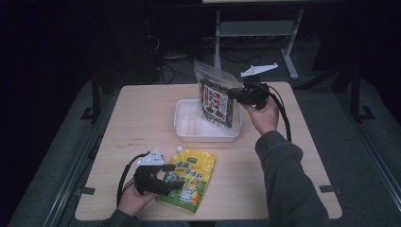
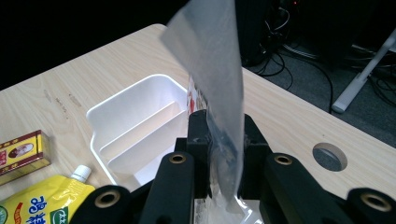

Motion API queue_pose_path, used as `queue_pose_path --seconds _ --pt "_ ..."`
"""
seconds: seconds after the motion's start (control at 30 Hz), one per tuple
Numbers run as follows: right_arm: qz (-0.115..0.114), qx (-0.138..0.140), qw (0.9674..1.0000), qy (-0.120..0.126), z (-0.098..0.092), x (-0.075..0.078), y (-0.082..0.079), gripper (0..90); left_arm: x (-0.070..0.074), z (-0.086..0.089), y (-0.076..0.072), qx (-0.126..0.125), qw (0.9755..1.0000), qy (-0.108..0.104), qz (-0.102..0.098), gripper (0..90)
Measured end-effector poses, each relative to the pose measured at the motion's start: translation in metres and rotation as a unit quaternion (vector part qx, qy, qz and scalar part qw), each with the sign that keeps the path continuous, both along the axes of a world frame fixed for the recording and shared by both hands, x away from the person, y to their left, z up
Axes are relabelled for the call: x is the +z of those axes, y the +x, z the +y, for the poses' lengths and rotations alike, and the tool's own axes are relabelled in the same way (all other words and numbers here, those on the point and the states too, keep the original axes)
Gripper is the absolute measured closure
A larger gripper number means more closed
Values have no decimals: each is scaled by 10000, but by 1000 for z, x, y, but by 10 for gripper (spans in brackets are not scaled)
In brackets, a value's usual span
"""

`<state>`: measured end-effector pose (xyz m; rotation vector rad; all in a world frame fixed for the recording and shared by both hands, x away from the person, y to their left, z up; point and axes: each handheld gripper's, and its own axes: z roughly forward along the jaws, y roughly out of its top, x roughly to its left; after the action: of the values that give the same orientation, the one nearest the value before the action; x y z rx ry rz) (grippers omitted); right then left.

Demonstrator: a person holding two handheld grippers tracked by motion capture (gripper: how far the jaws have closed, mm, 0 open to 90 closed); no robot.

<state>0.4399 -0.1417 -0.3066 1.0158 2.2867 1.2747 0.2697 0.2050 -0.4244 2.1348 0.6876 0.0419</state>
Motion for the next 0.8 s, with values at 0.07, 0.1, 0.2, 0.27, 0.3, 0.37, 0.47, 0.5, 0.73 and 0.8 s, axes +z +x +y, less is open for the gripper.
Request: queue_pose_path --seconds 0.07,0.1,0.2,0.27,0.3,0.37,0.47,0.5,0.73,0.8 --pt "14 -5 10000 6 0 -1 0 784 0 0 0 8 10000 2 2 258" --pt "6 -6 10000 33 -1 -2 0 782 0 0 0 12 10000 9 -2 258" --pt "67 -57 9999 106 -4 -5 1 777 0 0 0 12 10000 33 -25 258" --pt "115 -85 9998 132 -6 -7 2 765 0 0 0 11 10000 36 -25 257" --pt "115 -85 9998 132 -6 -7 2 765 0 0 0 11 10000 36 -25 257" --pt "148 -122 9997 137 -7 -8 2 756 0 0 0 19 10000 48 -32 257" --pt "242 -170 9992 278 -11 -11 3 668 0 0 0 25 10000 50 -37 254" --pt "242 -170 9992 278 -11 -11 3 668 0 0 0 29 10000 51 -38 254" --pt "392 -182 9984 371 -16 -12 2 553 0 0 1 57 9999 99 -56 253" --pt "436 -167 9982 390 -17 -12 1 526 -1 1 1 71 9999 127 -70 253"
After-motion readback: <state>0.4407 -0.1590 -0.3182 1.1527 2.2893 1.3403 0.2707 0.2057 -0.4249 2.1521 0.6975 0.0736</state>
